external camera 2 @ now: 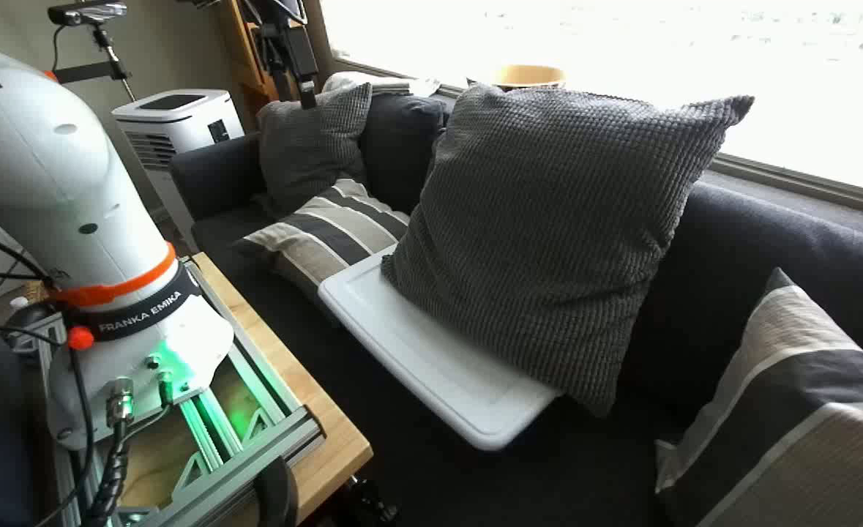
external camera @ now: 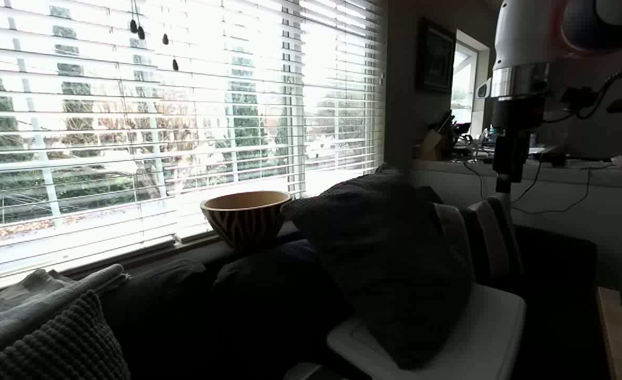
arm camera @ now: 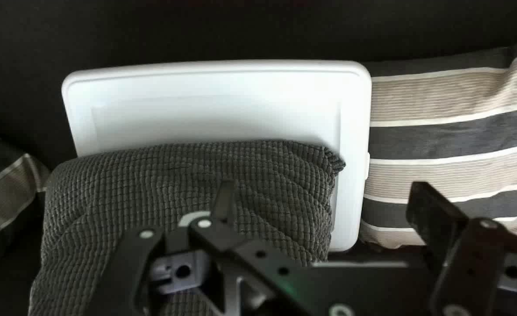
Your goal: Pick up the striped pillow on the left then place it against the backrest of the sofa.
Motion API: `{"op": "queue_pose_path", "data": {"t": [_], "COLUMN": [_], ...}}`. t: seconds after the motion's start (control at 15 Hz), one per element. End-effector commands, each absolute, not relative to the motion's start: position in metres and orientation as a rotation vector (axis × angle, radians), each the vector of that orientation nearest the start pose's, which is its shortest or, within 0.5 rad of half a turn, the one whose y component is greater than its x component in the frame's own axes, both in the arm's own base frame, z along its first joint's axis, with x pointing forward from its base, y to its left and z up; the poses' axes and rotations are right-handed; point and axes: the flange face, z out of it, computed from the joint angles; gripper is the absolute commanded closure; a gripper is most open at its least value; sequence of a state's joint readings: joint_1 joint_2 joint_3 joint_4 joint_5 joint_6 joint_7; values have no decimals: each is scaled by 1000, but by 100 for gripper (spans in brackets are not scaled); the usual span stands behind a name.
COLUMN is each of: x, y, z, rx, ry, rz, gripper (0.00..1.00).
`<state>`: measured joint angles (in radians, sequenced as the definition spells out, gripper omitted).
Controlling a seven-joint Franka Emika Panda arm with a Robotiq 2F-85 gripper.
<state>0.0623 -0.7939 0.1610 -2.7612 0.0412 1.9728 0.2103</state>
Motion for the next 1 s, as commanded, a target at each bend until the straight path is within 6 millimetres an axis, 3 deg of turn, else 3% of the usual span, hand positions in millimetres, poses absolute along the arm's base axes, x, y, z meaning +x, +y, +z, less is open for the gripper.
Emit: {"op": "queue_pose_path", "data": {"t": [0.0,0.53,0.73,0.93], "x": [299,297,307,304], "y": [67,65,105,165], "z": [428,419,399,366], "rx": [-3218,-3221,-3202,-3160], "ry": [83,84,21,-103], "rz": [-6,29,128,272], "gripper": [0,0,0,0]}}
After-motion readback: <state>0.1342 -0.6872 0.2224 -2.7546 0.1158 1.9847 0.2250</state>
